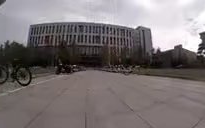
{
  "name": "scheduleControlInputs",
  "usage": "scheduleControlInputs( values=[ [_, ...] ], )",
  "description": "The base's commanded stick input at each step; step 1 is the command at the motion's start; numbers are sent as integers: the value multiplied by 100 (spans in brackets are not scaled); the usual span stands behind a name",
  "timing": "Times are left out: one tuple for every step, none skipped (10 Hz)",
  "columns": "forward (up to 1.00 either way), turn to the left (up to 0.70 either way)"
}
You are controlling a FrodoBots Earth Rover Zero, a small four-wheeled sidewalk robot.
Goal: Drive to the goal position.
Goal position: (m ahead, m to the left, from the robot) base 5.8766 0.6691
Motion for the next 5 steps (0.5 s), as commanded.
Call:
scheduleControlInputs(
  values=[
    [70, 0],
    [70, 0],
    [70, 0],
    [70, 0],
    [51, 0]
  ],
)
